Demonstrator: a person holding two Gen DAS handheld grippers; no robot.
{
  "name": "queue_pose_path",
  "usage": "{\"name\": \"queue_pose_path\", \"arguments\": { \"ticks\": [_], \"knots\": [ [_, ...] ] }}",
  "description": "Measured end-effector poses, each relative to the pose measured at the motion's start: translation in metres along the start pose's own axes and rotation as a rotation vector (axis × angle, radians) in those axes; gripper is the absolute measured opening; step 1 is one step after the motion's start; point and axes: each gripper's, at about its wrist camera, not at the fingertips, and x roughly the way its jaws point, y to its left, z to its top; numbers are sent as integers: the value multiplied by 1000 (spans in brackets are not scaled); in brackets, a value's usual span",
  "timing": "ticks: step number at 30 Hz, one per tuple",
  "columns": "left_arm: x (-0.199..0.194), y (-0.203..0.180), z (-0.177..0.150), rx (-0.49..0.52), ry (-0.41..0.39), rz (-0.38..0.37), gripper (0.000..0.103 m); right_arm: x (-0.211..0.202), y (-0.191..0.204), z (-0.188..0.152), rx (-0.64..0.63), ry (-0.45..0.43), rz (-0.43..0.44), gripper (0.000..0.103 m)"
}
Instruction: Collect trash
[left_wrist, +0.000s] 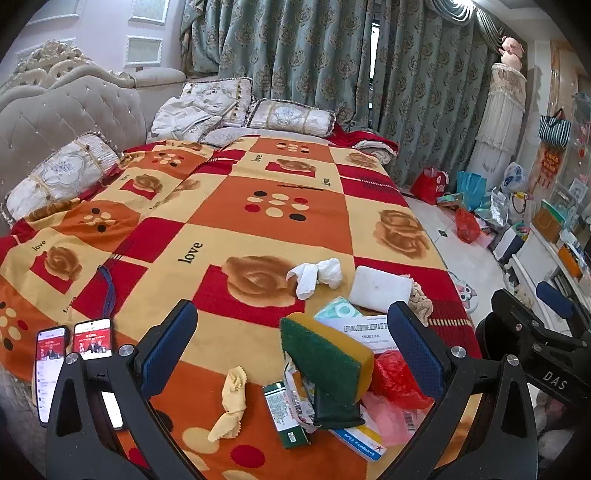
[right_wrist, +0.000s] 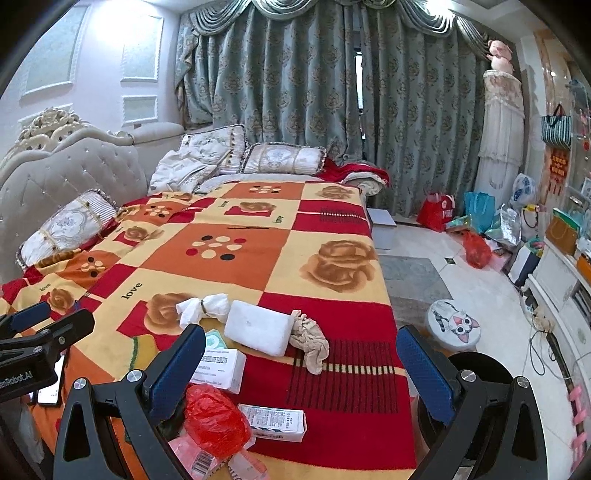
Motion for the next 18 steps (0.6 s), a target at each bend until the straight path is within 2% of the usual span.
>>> {"name": "queue_pose_path", "arguments": {
  "ticks": [18],
  "knots": [
    [-2,7,0,-7,-2,17,102,2,-1,-5,-24,26,21,102]
  ]
}}
